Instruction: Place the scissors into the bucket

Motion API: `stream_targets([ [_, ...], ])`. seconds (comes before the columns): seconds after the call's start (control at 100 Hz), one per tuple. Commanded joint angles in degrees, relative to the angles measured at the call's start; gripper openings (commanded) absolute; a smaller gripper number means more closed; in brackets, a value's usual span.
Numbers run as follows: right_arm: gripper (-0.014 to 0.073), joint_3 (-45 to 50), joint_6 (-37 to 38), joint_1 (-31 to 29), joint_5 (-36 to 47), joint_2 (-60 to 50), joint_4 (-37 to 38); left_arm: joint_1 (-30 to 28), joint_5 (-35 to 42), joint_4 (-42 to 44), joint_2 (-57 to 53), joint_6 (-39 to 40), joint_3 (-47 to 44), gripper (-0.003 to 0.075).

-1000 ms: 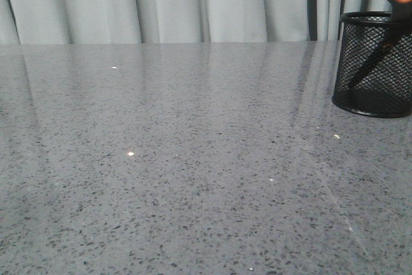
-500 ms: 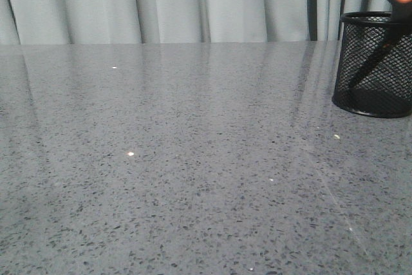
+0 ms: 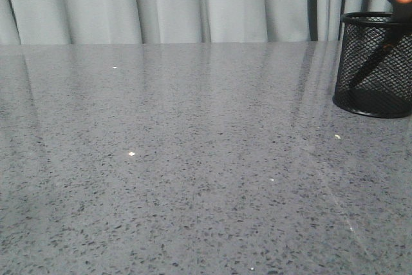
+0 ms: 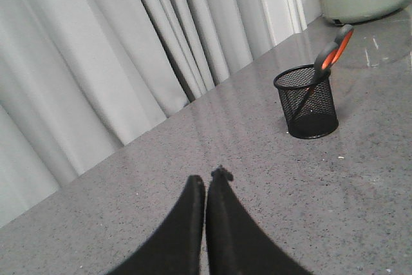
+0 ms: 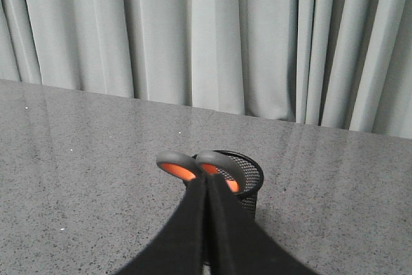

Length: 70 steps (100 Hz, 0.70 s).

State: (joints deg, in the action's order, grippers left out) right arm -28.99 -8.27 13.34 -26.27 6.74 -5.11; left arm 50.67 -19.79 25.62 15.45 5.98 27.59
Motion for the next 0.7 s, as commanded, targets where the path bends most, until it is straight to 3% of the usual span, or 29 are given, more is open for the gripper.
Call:
stream_targets([
  [0.0,-0.0056,-1.2,-0.2,0.0,4.9,0.7,-0.1,-2.4,4.5,-1.3,0.6,-1.3,0.2,-0.0020],
  [0.12,-0.0056,-1.2,-0.2,0.0,4.9,0.7,-0.1,-10.0,14.8,-5.5,0.6,-6.0,-6.5,-0.0020],
  [0.28,-0.0056,-1.2,-0.2,0.0,4.9,0.7,-0.1,-22.9,36.2,-11.8,0.6,-6.0,-18.1,-0.0020],
  [0.35,-0.0056,-1.2,-0.2,0.0,4.9,0.7,-0.1,-27.4,41.5,-12.9,0.3,-3.4,-22.1,-0.0020],
  [0.46,-0.0056,-1.2,-0.2,0.0,4.9,0.7,-0.1,-30.7,38.7,-13.7,-1.8,-3.2,-24.8,-0.0020],
  [0.59,-0.0056,-1.2,-0.2,0.0,4.9,0.7,-0.1,-35.8,26.8,-21.2,-4.7,-3.2,-26.8,-0.0020],
  [0.69,-0.0056,-1.2,-0.2,0.0,4.9,0.7,-0.1,-40.3,20.2,-21.9,-6.7,-3.2,-28.2,-0.0020],
])
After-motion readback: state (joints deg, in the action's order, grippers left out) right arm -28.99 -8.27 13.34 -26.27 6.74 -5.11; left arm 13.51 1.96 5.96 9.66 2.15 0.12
